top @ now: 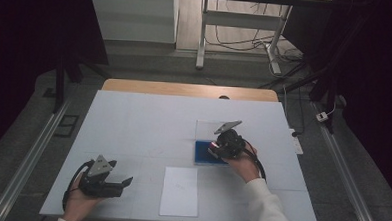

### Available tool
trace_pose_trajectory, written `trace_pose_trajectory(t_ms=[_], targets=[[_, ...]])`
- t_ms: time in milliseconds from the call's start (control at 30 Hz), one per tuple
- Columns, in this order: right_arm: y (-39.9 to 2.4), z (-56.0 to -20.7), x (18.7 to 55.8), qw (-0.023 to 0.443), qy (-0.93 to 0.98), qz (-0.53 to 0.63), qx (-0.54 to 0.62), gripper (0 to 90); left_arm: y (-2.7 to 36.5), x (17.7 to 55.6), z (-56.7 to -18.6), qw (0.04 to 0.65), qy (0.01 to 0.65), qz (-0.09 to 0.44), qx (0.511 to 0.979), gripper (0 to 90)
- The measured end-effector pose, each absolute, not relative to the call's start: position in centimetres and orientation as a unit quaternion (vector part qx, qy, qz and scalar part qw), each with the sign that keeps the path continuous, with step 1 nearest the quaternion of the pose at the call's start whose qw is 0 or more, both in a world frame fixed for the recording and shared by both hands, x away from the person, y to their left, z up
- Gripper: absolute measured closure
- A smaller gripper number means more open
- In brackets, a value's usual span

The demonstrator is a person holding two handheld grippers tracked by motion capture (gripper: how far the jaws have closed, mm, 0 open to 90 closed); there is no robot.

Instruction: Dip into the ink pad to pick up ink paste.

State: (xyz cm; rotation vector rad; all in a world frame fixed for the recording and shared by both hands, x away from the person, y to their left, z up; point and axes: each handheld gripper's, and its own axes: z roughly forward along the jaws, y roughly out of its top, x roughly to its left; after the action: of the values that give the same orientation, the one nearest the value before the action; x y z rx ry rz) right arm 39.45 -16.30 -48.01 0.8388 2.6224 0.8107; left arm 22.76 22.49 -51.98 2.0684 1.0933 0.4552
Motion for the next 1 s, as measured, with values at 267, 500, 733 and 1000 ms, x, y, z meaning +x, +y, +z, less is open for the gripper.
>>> trace_pose_trajectory(t_ms=[267,500,733,1000], targets=[[-16.4,-48.1,39.4,0.137,0.904,0.283,0.289,70.4,22.6,22.7,-52.0,0.37,0.428,0.178,0.805,17.7],[-16.4,-48.1,39.1,0.147,0.902,0.288,0.287,70.2,22.7,22.8,-52.0,0.372,0.429,0.179,0.804,17.7],[-16.8,-47.8,39.1,0.141,0.899,0.302,0.285,69.9,22.7,22.8,-52.0,0.371,0.43,0.178,0.804,17.7],[-17.8,-46.7,38.6,0.157,0.883,0.339,0.285,69.8,22.7,22.8,-52.0,0.369,0.431,0.179,0.804,17.7]])
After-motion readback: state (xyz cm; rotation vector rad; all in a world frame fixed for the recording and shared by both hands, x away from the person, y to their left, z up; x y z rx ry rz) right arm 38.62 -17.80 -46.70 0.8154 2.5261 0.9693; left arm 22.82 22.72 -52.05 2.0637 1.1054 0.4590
